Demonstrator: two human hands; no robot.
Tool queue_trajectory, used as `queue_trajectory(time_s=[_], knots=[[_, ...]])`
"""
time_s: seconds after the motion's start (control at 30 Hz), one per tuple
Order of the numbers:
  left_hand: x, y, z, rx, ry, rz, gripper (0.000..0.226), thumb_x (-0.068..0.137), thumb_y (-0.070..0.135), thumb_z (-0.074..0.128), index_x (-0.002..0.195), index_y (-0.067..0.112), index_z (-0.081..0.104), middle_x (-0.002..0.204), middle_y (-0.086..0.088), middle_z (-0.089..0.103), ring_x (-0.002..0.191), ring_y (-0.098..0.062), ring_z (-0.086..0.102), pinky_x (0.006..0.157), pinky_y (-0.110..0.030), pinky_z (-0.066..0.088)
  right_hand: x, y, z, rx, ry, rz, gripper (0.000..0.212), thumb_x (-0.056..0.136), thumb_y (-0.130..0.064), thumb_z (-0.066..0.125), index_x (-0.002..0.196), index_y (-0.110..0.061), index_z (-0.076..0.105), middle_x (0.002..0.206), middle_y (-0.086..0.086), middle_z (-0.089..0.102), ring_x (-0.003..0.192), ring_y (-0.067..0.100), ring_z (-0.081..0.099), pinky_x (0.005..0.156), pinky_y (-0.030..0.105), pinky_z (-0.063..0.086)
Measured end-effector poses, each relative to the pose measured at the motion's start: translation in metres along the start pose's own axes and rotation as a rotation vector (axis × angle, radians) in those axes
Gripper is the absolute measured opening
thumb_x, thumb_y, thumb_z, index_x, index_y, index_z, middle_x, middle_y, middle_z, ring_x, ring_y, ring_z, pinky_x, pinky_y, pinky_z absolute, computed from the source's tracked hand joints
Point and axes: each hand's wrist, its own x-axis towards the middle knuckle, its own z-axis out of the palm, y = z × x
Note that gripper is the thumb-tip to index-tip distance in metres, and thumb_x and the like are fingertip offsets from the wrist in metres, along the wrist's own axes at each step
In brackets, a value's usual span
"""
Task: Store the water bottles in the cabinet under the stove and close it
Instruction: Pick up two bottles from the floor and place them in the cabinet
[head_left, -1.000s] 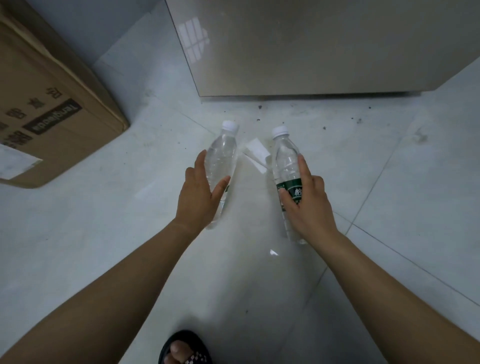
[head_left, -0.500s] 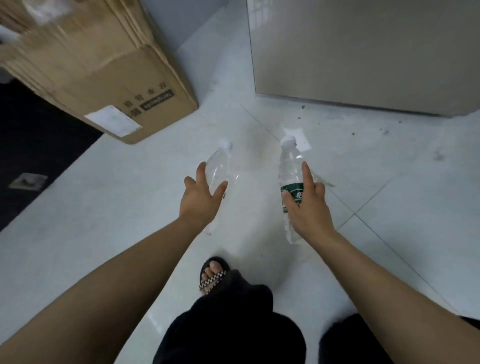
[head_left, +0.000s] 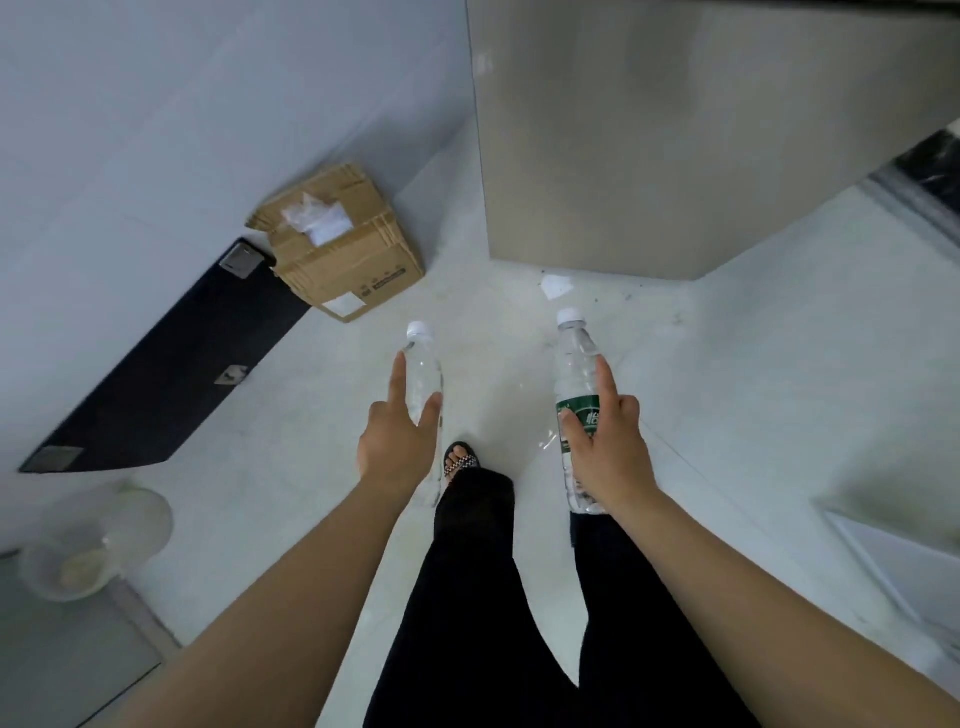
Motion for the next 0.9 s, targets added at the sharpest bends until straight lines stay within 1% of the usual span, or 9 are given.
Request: queue_trajectory(time_s=[0.1, 0.2, 0.33, 0.43, 0.5, 0.57, 0.63, 0.73, 0.9], knots=[[-0.043, 0.013, -0.042, 0.018, 0.036, 0.087, 0.064, 0.093, 0.054, 0.034, 0.146, 0.042, 0.001, 0.098, -0.012, 0.052, 0.074, -0.023, 0.048, 0.065, -0.033, 0.039, -0.047, -0.031, -0.025, 0.033, 0.022, -0.02, 0.069, 0.093, -0.036, 0.045, 0.145, -0.039, 0.0, 0.125, 0.008, 0.033, 0.074, 0.019, 0.052, 0.067, 0.028, 0.041], [-0.064, 0.02, -0.067, 0.04, 0.059, 0.216, 0.063, 0.092, 0.054, 0.035, 0.145, 0.042, 0.004, 0.097, -0.008, 0.051, 0.075, -0.02, 0.047, 0.065, -0.031, 0.036, -0.078, -0.046, -0.037, 0.094, 0.054, -0.022, 0.069, 0.093, -0.036, 0.046, 0.145, -0.04, 0.001, 0.126, 0.007, 0.033, 0.077, 0.019, 0.053, 0.068, 0.028, 0.041], [-0.067, 0.032, -0.084, 0.092, -0.001, 0.398, 0.061, 0.091, 0.055, 0.038, 0.144, 0.045, 0.007, 0.101, -0.008, 0.054, 0.086, -0.025, 0.054, 0.07, -0.031, 0.035, -0.103, -0.047, -0.045, 0.162, 0.18, 0.025, 0.069, 0.091, -0.038, 0.049, 0.144, -0.044, 0.004, 0.122, 0.006, 0.036, 0.082, 0.021, 0.054, 0.072, 0.031, 0.044], [-0.067, 0.048, -0.086, 0.165, -0.063, 0.556, 0.062, 0.09, 0.055, 0.038, 0.142, 0.05, 0.006, 0.092, -0.007, 0.052, 0.079, -0.023, 0.053, 0.069, -0.032, 0.038, -0.12, -0.035, -0.049, 0.239, 0.274, 0.098, 0.069, 0.091, -0.038, 0.049, 0.144, -0.044, 0.004, 0.121, 0.005, 0.036, 0.084, 0.022, 0.055, 0.074, 0.031, 0.045], [-0.068, 0.059, -0.08, 0.183, -0.09, 0.626, 0.062, 0.089, 0.056, 0.038, 0.142, 0.05, 0.007, 0.091, -0.008, 0.054, 0.078, -0.024, 0.054, 0.069, -0.034, 0.042, -0.132, -0.021, -0.052, 0.302, 0.34, 0.165, 0.068, 0.092, -0.037, 0.048, 0.144, -0.043, 0.005, 0.123, 0.006, 0.036, 0.083, 0.021, 0.055, 0.073, 0.031, 0.044], [-0.075, 0.072, -0.07, 0.207, -0.113, 0.68, 0.062, 0.089, 0.057, 0.037, 0.143, 0.049, 0.007, 0.09, -0.008, 0.054, 0.077, -0.024, 0.055, 0.068, -0.035, 0.044, -0.145, -0.005, -0.054, 0.361, 0.408, 0.218, 0.068, 0.092, -0.037, 0.048, 0.145, -0.042, 0.006, 0.123, 0.006, 0.036, 0.081, 0.02, 0.054, 0.072, 0.03, 0.042], [-0.087, 0.089, -0.058, 0.251, -0.132, 0.731, 0.062, 0.09, 0.055, 0.038, 0.144, 0.045, 0.009, 0.088, -0.008, 0.053, 0.075, -0.021, 0.052, 0.065, -0.032, 0.041, -0.16, 0.011, -0.058, 0.412, 0.467, 0.268, 0.068, 0.092, -0.036, 0.049, 0.144, -0.042, 0.006, 0.123, 0.005, 0.036, 0.081, 0.021, 0.053, 0.073, 0.029, 0.042], [-0.117, 0.116, -0.033, 0.341, -0.173, 0.805, 0.063, 0.091, 0.053, 0.04, 0.145, 0.044, 0.009, 0.09, -0.007, 0.052, 0.074, -0.019, 0.05, 0.065, -0.03, 0.037, -0.188, 0.041, -0.065, 0.482, 0.528, 0.355, 0.068, 0.092, -0.036, 0.048, 0.145, -0.043, 0.005, 0.124, 0.004, 0.035, 0.081, 0.021, 0.052, 0.072, 0.029, 0.04], [-0.19, 0.164, 0.025, 0.491, -0.261, 1.042, 0.064, 0.091, 0.054, 0.04, 0.144, 0.047, 0.005, 0.091, -0.006, 0.049, 0.071, -0.019, 0.051, 0.061, -0.028, 0.034, -0.248, 0.107, -0.081, 0.564, 0.637, 0.462, 0.07, 0.091, -0.038, 0.05, 0.143, -0.046, 0.004, 0.118, 0.003, 0.036, 0.082, 0.021, 0.055, 0.071, 0.031, 0.044]])
